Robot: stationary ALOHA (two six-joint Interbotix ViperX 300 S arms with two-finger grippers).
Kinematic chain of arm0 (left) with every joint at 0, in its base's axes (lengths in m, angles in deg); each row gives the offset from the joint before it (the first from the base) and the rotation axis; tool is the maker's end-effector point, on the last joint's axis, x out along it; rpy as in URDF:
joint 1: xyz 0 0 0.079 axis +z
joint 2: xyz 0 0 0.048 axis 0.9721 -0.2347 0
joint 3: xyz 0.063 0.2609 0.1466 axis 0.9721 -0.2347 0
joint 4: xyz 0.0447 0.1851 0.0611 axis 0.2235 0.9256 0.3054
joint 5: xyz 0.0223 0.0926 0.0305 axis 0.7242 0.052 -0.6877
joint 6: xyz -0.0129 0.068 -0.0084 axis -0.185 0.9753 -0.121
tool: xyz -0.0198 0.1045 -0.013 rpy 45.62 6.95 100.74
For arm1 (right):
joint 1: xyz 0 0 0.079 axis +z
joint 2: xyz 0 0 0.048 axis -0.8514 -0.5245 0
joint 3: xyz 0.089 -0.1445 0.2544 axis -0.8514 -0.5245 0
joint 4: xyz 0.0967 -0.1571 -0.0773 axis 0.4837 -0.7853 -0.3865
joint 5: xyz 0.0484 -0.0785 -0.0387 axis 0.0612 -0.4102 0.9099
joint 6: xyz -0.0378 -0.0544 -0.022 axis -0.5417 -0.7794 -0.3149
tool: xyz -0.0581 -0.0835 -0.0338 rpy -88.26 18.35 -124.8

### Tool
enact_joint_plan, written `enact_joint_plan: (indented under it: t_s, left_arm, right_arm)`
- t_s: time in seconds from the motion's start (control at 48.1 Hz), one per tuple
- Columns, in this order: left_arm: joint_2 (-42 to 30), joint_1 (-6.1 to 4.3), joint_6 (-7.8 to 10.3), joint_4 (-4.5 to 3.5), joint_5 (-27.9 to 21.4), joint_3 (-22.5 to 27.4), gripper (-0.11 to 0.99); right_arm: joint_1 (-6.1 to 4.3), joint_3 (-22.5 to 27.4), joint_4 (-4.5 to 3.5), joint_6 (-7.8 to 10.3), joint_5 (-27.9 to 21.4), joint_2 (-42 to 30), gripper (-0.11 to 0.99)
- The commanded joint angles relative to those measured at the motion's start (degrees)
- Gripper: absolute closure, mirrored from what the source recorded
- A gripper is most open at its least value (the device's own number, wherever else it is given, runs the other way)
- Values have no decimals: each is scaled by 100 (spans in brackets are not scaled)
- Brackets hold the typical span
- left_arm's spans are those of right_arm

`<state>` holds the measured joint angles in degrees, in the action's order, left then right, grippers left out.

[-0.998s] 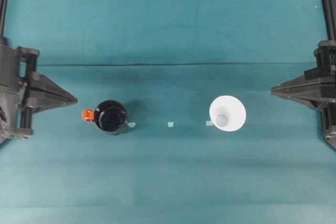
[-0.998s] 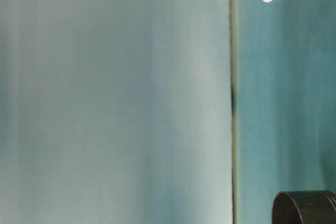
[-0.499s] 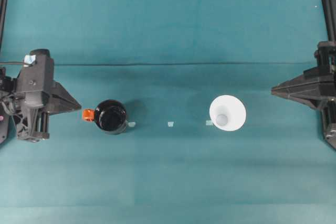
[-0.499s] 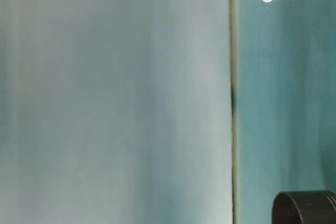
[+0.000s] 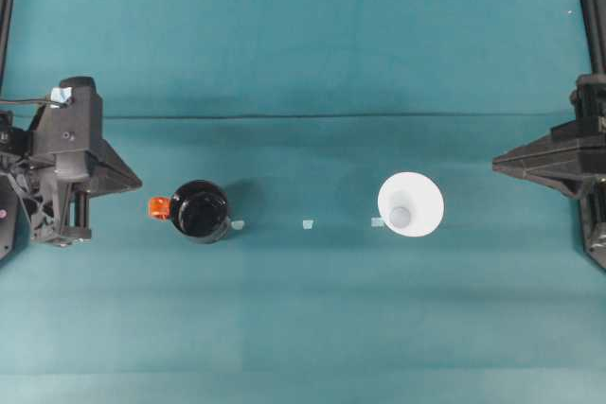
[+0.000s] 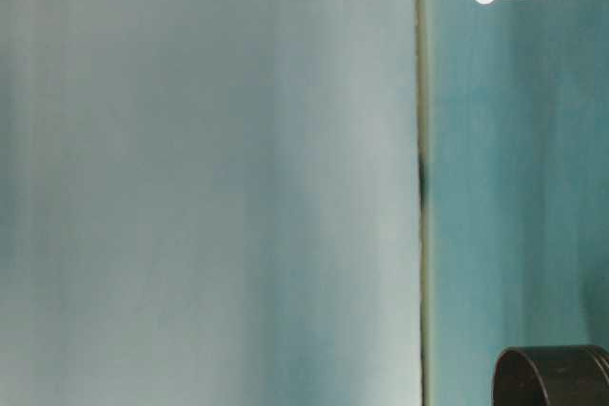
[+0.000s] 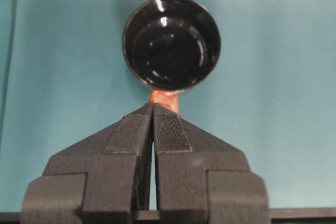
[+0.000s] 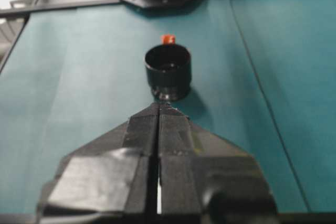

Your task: Put the paper cup into the moved red handle cup holder.

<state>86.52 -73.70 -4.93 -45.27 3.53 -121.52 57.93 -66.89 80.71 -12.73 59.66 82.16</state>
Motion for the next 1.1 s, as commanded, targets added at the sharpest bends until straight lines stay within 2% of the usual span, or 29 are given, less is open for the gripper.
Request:
enact_joint_plan:
  t_s: [0.0, 0.083, 0.187, 0.291, 0.353, 0.52, 0.727, 0.852, 1.081]
  left_arm:
    - [-62, 79, -26, 9, -141, 220, 81]
    - [-158, 114, -97, 9, -290, 290, 64]
    - [-334, 105, -220, 9, -352, 369, 32]
    - [-439, 97, -185, 0, -343, 422, 3]
    - [-475, 97, -167, 9, -343, 439, -8]
    - [-545, 79, -220, 9, -334, 431, -11]
    - [-923, 9, -290, 9, -272, 378, -11]
    - [-1239, -53, -299, 9, -9, 369, -11]
    - [-1784, -62, -299, 9, 378, 325, -11]
  right_arm:
    - [-9, 158, 9, 62, -26, -26, 98]
    - [-9, 158, 9, 62, -26, -26, 98]
    - [-9, 158, 9, 62, -35, -26, 98]
    - [-9, 158, 9, 62, -35, -26, 98]
    - [-9, 158, 9, 62, -26, -26, 98]
    - [-9, 158, 9, 70, -26, -26, 98]
    - [-9, 149, 9, 70, -35, -26, 98]
    - [-9, 158, 9, 70, -26, -26, 98]
    - [-9, 158, 18, 70, -35, -26, 98]
